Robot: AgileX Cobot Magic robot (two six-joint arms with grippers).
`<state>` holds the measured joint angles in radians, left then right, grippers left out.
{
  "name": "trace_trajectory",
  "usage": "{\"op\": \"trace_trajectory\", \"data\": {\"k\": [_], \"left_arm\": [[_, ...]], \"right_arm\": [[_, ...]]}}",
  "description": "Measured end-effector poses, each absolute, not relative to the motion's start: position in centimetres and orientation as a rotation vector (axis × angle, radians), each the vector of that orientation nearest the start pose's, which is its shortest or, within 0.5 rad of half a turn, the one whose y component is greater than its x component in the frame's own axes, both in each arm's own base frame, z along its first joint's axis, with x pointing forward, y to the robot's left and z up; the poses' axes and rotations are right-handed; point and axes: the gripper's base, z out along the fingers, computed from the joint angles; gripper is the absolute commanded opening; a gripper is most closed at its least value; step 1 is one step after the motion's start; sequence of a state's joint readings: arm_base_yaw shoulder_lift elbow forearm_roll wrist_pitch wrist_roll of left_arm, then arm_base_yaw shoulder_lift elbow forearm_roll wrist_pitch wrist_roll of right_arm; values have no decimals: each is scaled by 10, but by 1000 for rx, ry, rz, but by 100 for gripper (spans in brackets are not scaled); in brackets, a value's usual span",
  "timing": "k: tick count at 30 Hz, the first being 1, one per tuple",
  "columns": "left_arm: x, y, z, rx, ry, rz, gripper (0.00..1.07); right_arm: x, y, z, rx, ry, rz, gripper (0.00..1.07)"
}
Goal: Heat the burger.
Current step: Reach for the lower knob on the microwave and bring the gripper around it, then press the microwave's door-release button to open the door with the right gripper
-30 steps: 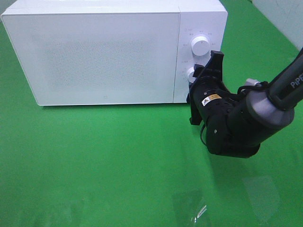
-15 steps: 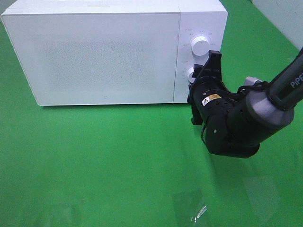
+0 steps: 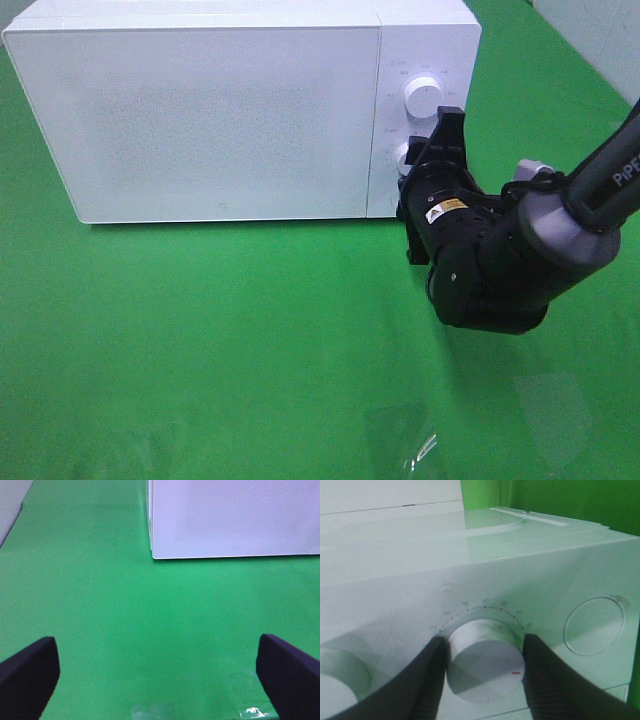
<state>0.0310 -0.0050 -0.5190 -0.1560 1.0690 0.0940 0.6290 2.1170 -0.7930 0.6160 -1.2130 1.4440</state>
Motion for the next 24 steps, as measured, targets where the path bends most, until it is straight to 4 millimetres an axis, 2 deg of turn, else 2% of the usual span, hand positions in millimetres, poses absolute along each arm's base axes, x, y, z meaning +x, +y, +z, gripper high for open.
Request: {"op": "trace_trajectory", "data": {"k": [3, 4, 6, 7, 12, 24], "left_arm": [[-8, -13, 283, 74, 2019, -107, 101], [-8, -13, 283, 74, 2019, -107, 101], [-8, -13, 283, 74, 2019, -107, 101], [-8, -13, 283, 74, 2019, -107, 101], [-8, -13, 283, 74, 2019, -107, 101], [-8, -13, 283, 74, 2019, -107, 101]], "right_arm": [[319, 173, 108, 1270, 1296, 1251, 49], [319, 179, 109, 1226, 1334, 1265, 52], [319, 179, 109, 1226, 1334, 1265, 52], [319, 183, 111, 1182, 1359, 1268, 56], [315, 180, 118, 1123, 1384, 1216, 65], [293, 163, 138, 921, 1501, 1014, 67]]}}
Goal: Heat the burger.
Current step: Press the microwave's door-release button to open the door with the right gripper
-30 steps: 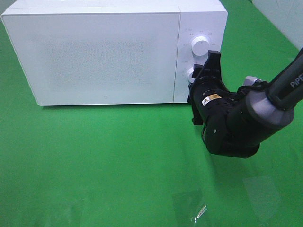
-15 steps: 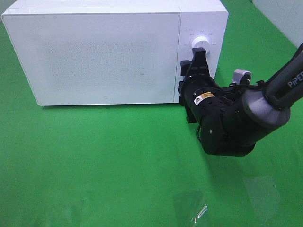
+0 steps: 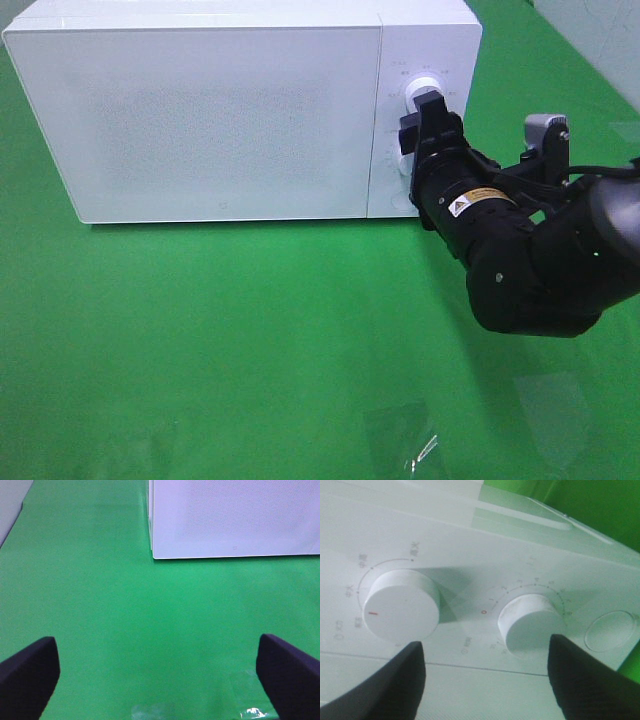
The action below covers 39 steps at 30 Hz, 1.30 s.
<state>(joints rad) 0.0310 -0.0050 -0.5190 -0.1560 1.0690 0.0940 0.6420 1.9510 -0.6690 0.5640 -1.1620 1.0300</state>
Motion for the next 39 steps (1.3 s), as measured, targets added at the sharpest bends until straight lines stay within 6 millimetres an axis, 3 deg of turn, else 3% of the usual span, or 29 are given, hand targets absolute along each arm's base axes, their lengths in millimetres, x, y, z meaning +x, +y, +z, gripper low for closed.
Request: {"op": "trace_trajectory", "data": {"k": [6, 8, 12, 15, 16, 19, 21, 26, 30, 35, 39], "left_arm": [[-8, -13, 283, 74, 2019, -107, 101], [-8, -13, 283, 74, 2019, -107, 101], [-8, -13, 283, 74, 2019, -107, 101], [-8, -13, 283, 74, 2019, -107, 101], [-8, -13, 283, 74, 2019, -107, 101], [-8, -13, 283, 74, 2019, -107, 101], [-8, -13, 283, 74, 2019, -107, 101], [-8, -13, 283, 74, 2019, -107, 101], [-8, -13, 283, 74, 2018, -107, 101], [-8, -13, 283, 74, 2018, -107, 101], [-8, -13, 283, 74, 2018, -107, 101]], "right_arm": [[281, 159, 149, 688, 1695, 785, 70], [277, 159, 157, 477, 1806, 634, 74], [272, 161, 162, 280, 1909, 517, 74], [271, 161, 163, 235, 1932, 493, 74], [267, 162, 163, 127, 1984, 441, 74], [264, 163, 165, 23, 2031, 402, 74], [256, 165, 170, -176, 2080, 359, 74], [251, 166, 179, -312, 2078, 347, 74], [245, 149, 201, -416, 2102, 333, 74], [240, 138, 211, -439, 2128, 325, 74], [220, 124, 232, -528, 2185, 323, 74]]}}
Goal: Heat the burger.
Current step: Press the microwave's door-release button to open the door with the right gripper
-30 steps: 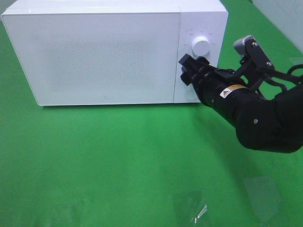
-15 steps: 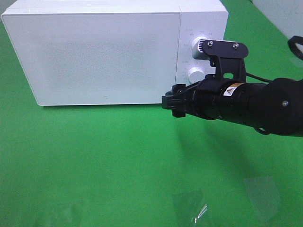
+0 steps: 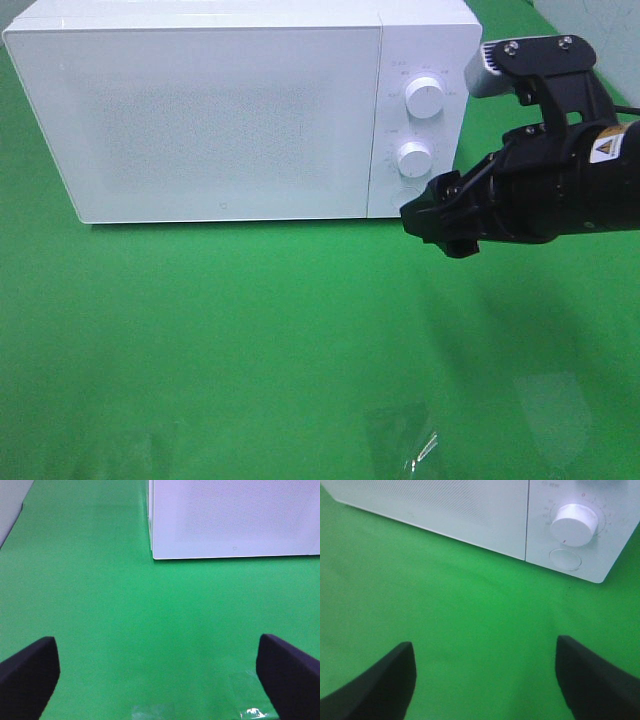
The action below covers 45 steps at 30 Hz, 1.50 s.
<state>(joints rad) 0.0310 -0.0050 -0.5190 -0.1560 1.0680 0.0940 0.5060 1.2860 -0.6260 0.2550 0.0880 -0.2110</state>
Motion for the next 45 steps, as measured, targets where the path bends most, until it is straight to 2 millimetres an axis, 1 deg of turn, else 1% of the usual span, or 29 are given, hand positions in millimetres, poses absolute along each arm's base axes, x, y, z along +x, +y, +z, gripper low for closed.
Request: {"op": "trace_trajectory", "data": {"k": [1, 2, 3, 6, 9, 10, 20, 21, 22, 23, 24, 25, 26, 27, 28, 29, 32, 33, 34, 35, 37, 38, 39, 40, 41, 42, 43, 44, 45], "left_arm": [[-8, -13, 283, 74, 2018, -107, 101], [-8, -13, 283, 74, 2018, -107, 101], [-8, -13, 283, 74, 2018, -107, 101], [-8, -13, 283, 74, 2018, -107, 101], [-8, -13, 283, 74, 2018, -107, 101], [-8, -13, 283, 74, 2018, -107, 101], [-8, -13, 283, 74, 2018, -107, 101], [-8, -13, 283, 74, 2018, -107, 101], [-8, -13, 283, 74, 2018, -107, 101], [-8, -13, 283, 74, 2018, -107, 101], [-8, -13, 283, 74, 2018, -107, 101], [-8, -13, 283, 74, 2018, -107, 101], [-8, -13, 283, 74, 2018, -107, 101], [-8, -13, 283, 74, 2018, -107, 101], [-8, -13, 283, 74, 2018, -107, 101], [-8, -13, 283, 74, 2018, -107, 101], [-8, -13, 283, 74, 2018, -107, 101], [-8, -13, 283, 74, 2018, -107, 101], [-8, -13, 283, 74, 2018, -107, 101], [-8, -13, 283, 74, 2018, -107, 101], [-8, -13, 283, 74, 2018, -107, 101], [-8, -13, 283, 74, 2018, -107, 101], [-8, -13, 283, 74, 2018, -107, 101], [-8, -13, 283, 74, 2018, -107, 101], [-8, -13, 283, 74, 2018, -107, 101], [-8, -13, 283, 74, 2018, -107, 101], [-8, -13, 283, 74, 2018, -107, 101], [-8, -13, 283, 74, 2018, -107, 101], [-8, -13, 283, 74, 2018, -107, 101]], "right_arm": [[220, 124, 232, -528, 2185, 323, 74], [212, 122, 237, -545, 2200, 332, 74], [212, 122, 237, -545, 2200, 332, 74], [200, 116, 247, -571, 2227, 345, 74], [197, 115, 249, -577, 2231, 348, 74], [189, 112, 253, -593, 2248, 356, 74], [167, 103, 264, -646, 2297, 372, 74], [160, 100, 270, -647, 2277, 380, 74], [160, 100, 270, -647, 2277, 380, 74], [152, 96, 279, -647, 2235, 384, 74], [152, 96, 279, -647, 2235, 384, 74], [144, 90, 289, -639, 2177, 383, 74], [144, 90, 289, -639, 2177, 383, 74], [135, 84, 299, -621, 2120, 379, 74], [135, 84, 299, -621, 2120, 379, 74], [125, 78, 308, -596, 2070, 378, 74], [116, 70, 315, -568, 2034, 367, 74], [108, 62, 320, -515, 2015, 361, 74], [108, 62, 320, -515, 2015, 361, 74], [103, 53, 322, -448, 2017, 342, 74], [100, 49, 323, -414, 2020, 325, 74], [94, 39, 324, -353, 2027, 291, 74], [94, 39, 324, -353, 2027, 291, 74], [87, 32, 325, -298, 2030, 264, 74], [87, 32, 325, -298, 2030, 264, 74], [79, 26, 327, -250, 2020, 243, 74], [79, 26, 327, -250, 2020, 243, 74], [69, 20, 326, -207, 1999, 220, 74], [69, 20, 326, -207, 1999, 220, 74]]}}
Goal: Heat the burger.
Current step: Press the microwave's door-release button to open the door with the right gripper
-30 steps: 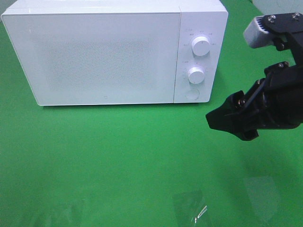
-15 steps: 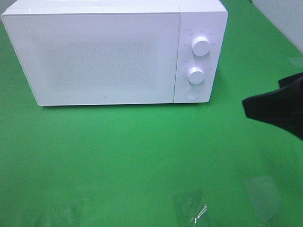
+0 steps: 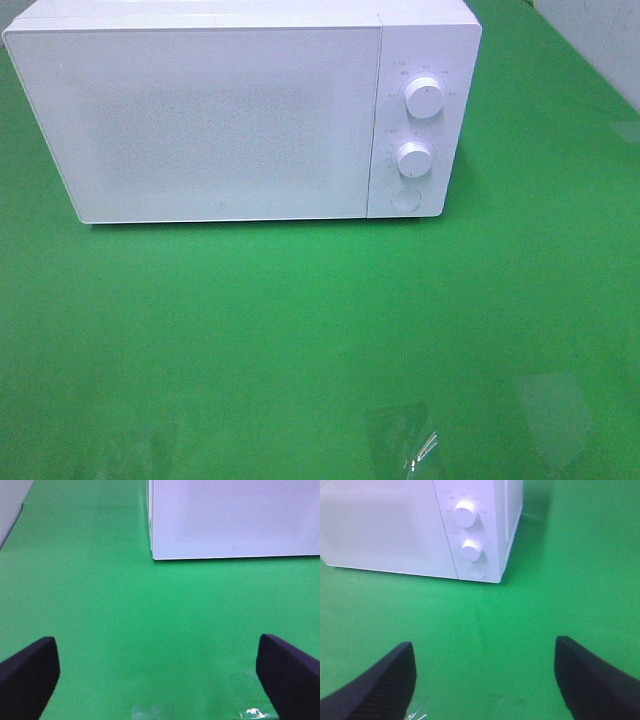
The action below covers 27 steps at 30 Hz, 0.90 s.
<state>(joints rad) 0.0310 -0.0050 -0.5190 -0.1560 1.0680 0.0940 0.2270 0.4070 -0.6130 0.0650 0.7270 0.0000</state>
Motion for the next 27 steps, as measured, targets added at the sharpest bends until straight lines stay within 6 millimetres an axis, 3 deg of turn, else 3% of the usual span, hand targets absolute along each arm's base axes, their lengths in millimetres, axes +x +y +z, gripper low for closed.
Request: {"op": "trace_trajectory", "data": {"k": [7, 14, 23, 27], "left_arm": [[-8, -13, 283, 74, 2017, -107, 101], [-8, -13, 283, 74, 2017, -107, 101], [-8, -13, 283, 74, 2017, -107, 101], [-8, -13, 283, 74, 2017, -107, 101]], "right_arm": [[42, 9, 298, -99, 2001, 151, 74], [24, 6, 298, -34, 1911, 115, 74], [1, 7, 285, -37, 1939, 141, 74], [-1, 6, 284, -38, 1940, 127, 74]]}}
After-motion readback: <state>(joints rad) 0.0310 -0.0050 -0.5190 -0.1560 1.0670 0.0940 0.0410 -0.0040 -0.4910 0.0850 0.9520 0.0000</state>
